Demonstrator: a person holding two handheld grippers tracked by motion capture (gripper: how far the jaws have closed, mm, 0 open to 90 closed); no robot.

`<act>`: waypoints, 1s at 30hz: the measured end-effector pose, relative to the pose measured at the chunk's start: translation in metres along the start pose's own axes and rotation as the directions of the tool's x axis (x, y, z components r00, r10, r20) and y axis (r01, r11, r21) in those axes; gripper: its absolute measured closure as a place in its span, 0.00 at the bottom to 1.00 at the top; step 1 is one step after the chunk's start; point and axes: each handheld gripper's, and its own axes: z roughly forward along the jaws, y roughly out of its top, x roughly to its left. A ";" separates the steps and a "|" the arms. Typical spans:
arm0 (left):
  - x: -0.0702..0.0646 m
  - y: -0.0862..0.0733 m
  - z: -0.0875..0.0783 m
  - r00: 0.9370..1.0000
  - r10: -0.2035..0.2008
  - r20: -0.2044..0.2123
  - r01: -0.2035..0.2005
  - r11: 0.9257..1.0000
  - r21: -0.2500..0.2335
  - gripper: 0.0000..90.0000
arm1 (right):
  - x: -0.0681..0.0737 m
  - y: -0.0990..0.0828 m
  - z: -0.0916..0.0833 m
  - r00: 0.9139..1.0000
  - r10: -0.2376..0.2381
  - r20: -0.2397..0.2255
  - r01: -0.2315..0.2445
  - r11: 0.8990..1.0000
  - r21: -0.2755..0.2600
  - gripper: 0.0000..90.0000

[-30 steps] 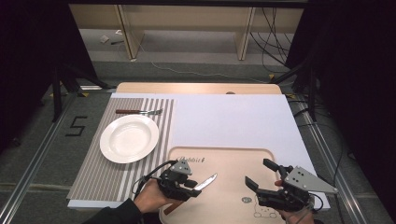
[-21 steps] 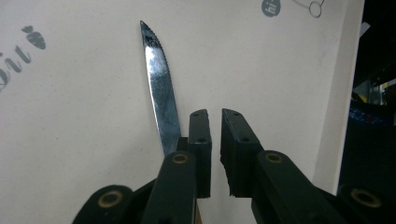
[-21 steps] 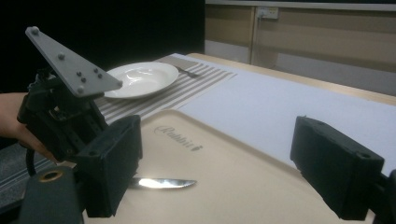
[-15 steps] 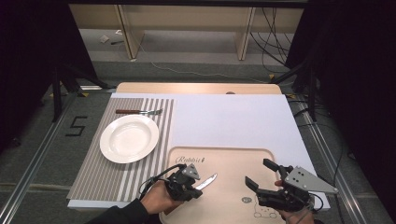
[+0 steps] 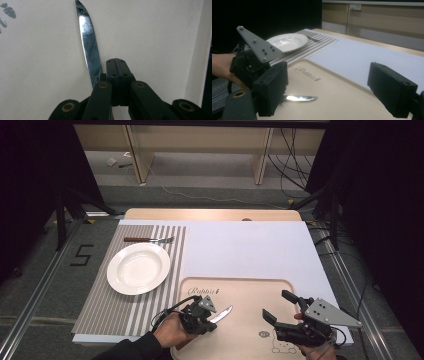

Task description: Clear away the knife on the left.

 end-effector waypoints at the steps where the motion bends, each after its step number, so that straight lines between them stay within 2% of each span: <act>1: 0.000 0.000 0.000 1.000 0.000 0.000 0.000 1.000 0.000 1.00 | 0.000 0.000 0.000 1.000 0.000 0.000 0.000 1.000 0.000 0.20; 7: 0.003 0.000 -0.001 1.000 -0.007 -0.013 0.007 1.000 0.009 1.00 | 0.000 0.000 0.000 1.000 0.000 0.001 0.000 1.000 0.000 0.20; 17: 0.000 0.000 -0.002 1.000 -0.009 0.010 0.009 0.999 0.036 1.00 | 0.000 0.000 0.000 1.000 -0.001 0.002 0.001 1.000 -0.001 0.20; 30: 0.002 -0.001 -0.005 1.000 -0.007 0.009 0.006 0.998 0.065 1.00 | 0.000 0.000 0.000 1.000 -0.001 0.001 0.001 1.000 -0.002 0.20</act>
